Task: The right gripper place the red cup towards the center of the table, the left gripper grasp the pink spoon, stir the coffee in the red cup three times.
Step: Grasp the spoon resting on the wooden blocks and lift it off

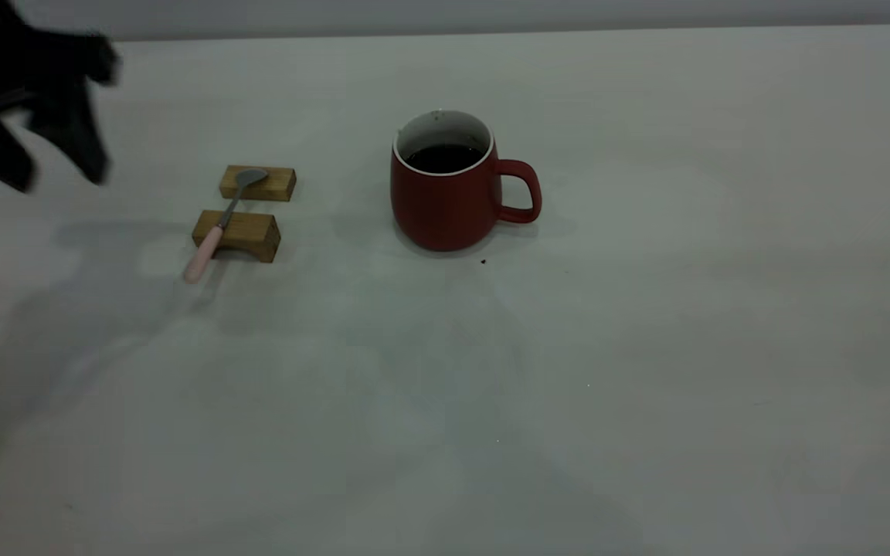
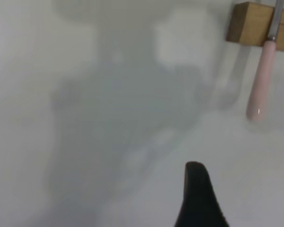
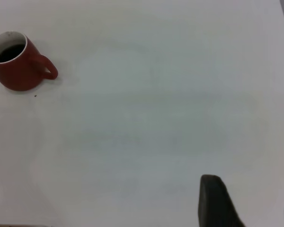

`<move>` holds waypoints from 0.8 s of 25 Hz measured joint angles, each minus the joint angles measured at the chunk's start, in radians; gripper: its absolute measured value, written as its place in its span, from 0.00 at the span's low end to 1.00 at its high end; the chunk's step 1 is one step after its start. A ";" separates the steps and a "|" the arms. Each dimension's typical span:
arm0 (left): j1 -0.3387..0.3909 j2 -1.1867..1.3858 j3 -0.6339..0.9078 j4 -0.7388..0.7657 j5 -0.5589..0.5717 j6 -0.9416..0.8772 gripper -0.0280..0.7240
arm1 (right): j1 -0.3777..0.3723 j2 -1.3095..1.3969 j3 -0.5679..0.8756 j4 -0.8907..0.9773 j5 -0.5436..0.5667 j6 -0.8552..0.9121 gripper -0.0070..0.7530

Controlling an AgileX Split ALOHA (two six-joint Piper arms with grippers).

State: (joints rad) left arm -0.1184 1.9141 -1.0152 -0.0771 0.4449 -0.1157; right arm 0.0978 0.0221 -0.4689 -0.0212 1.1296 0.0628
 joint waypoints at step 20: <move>-0.102 0.402 -0.258 -0.017 -0.021 0.000 0.77 | 0.000 0.000 0.000 0.000 0.000 0.000 0.53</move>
State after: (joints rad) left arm -0.2200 2.3156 -1.2734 -0.0939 0.4240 -0.1153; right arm 0.0978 0.0221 -0.4689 -0.0212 1.1296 0.0628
